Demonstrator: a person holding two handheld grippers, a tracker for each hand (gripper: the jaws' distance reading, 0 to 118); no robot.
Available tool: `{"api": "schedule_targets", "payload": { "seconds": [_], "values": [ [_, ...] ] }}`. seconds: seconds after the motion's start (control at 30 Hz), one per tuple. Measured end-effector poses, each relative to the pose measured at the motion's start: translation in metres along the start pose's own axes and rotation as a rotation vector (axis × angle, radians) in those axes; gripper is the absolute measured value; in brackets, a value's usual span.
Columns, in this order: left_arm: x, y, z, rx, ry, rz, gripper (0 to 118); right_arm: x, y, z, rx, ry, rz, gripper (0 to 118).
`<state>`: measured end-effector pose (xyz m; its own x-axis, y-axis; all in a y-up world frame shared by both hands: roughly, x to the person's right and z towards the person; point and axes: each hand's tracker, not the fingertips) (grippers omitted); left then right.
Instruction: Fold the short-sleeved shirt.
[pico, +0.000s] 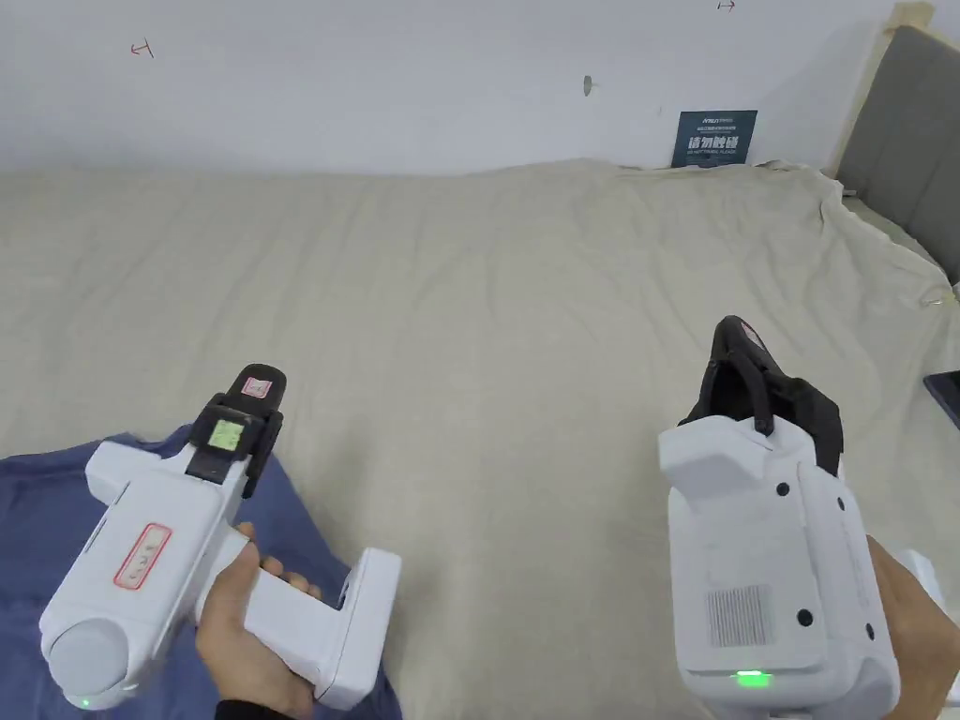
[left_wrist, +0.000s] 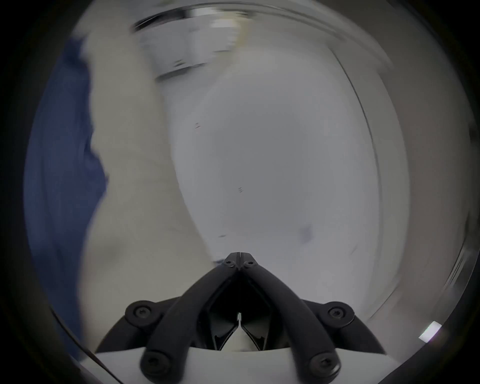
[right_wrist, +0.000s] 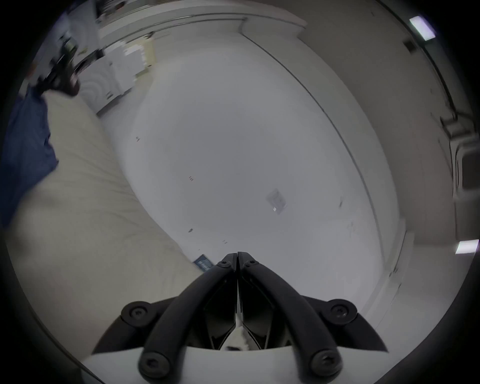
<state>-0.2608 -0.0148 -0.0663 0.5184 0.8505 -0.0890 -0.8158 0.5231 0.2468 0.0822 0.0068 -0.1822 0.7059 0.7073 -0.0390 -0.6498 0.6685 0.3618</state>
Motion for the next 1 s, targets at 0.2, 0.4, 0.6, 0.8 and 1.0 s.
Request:
{"api": "schedule_targets", "payload": {
  "seconds": [0.2, 0.4, 0.6, 0.8, 1.0],
  "values": [
    [0.057, -0.054, -0.012, 0.054, 0.268, -0.960, 0, 0.026, -0.011, -0.007, -0.144, 0.154, -0.516, 0],
    [0.039, -0.077, -0.014, 0.052, 0.253, -1.240, 0, 0.030, -0.027, -0.013, -0.239, 0.227, -0.798, 0],
    [0.034, -0.074, -0.013, 0.045, 0.257, -1.194, 0, 0.028, -0.028, -0.013, -0.251, 0.206, -0.790, 0],
    [0.037, -0.069, -0.012, 0.052, 0.262, -1.157, 0, 0.026, -0.028, -0.012, -0.251, 0.205, -0.776, 0],
    [0.036, -0.068, -0.012, 0.046, 0.263, -1.154, 0, 0.026, -0.028, -0.011, -0.248, 0.202, -0.766, 0]
  ]
}}
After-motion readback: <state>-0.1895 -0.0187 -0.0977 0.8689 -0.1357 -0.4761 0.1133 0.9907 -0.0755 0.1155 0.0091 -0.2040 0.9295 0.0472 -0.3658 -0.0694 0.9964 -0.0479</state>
